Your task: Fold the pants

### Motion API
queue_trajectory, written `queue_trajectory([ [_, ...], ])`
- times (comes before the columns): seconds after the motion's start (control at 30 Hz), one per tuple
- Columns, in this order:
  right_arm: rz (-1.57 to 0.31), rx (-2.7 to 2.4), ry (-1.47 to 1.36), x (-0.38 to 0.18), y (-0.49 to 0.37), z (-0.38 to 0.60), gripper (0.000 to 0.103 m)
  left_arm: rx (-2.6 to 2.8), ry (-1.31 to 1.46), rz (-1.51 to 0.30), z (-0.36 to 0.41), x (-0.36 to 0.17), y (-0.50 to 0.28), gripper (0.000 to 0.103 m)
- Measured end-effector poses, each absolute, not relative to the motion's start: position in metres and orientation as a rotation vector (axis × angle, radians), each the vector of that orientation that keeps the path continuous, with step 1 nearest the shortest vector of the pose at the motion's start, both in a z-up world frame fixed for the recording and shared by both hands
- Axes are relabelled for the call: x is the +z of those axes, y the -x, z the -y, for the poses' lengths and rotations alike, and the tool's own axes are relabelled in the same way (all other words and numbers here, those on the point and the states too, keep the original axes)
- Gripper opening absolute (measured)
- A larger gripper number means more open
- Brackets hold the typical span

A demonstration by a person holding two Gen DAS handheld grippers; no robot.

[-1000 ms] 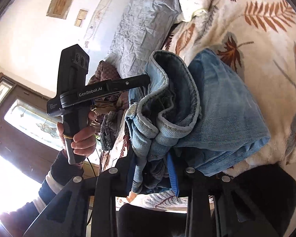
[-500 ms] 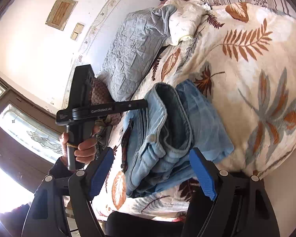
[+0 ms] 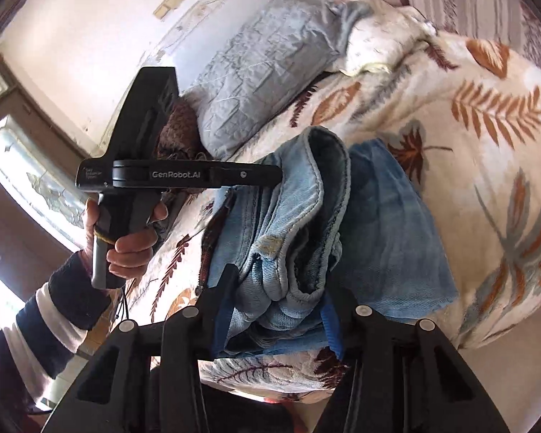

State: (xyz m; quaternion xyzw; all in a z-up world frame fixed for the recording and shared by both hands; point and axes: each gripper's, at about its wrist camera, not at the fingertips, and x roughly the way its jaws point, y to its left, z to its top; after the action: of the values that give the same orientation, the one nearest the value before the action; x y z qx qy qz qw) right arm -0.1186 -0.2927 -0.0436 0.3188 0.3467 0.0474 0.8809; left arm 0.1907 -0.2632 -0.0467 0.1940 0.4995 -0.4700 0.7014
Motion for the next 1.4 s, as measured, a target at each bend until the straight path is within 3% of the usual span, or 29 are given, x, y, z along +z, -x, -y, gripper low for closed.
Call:
queue_trajectory([
  [0.27,-0.64,0.065,-0.753,-0.032,0.131,0.331,0.036,-1.037,-0.419,-1.124,0.307,-0.044,-0.188,0.035],
  [0.53,-0.748,-0.03,-0.999,-0.118,0.143,0.383,0.038,-0.908,-0.512,-1.16,0.354,-0.085,-0.186,0.036],
  [0.6,-0.729,-0.017,-1.002,-0.112,0.145,0.384,0.045,-0.916,-0.508,-1.167,0.352,-0.077,-0.185,0.036],
  [0.73,-0.659,0.006,-1.046,-0.092,0.155,0.397,0.058,-0.94,-0.448,-1.13,0.315,-0.037,-0.186,0.037],
  [0.8,-0.605,0.003,-1.057,-0.082,0.155,0.413,0.067,-0.908,-0.386,-1.122,0.288,-0.024,-0.189,0.044],
  [0.83,-0.597,-0.009,-1.048,-0.079,0.15,0.419,0.069,-0.892,-0.334,-1.129,0.273,-0.021,-0.191,0.053],
  [0.87,-0.612,-0.005,-1.034,-0.077,0.14,0.424,0.071,-0.863,-0.287,-1.142,0.255,-0.022,-0.192,0.06],
  [1.1,-0.735,0.068,-0.896,-0.082,0.054,0.415,0.07,-0.775,0.124,-1.363,0.171,-0.085,-0.201,0.058],
  [1.17,-0.776,0.104,-0.857,-0.086,0.033,0.407,0.064,-0.779,0.206,-1.406,0.171,-0.095,-0.207,0.048],
  [1.2,-0.809,0.113,-0.824,-0.087,0.025,0.403,0.024,-0.77,0.2,-1.4,0.175,-0.094,-0.21,0.046],
  [1.23,-0.828,0.132,-0.787,-0.083,0.019,0.398,0.007,-0.774,0.19,-1.387,0.179,-0.09,-0.21,0.045],
  [1.4,-0.698,0.127,-0.637,-0.036,0.019,0.397,0.006,-0.718,0.088,-1.32,0.198,-0.086,-0.214,0.041],
])
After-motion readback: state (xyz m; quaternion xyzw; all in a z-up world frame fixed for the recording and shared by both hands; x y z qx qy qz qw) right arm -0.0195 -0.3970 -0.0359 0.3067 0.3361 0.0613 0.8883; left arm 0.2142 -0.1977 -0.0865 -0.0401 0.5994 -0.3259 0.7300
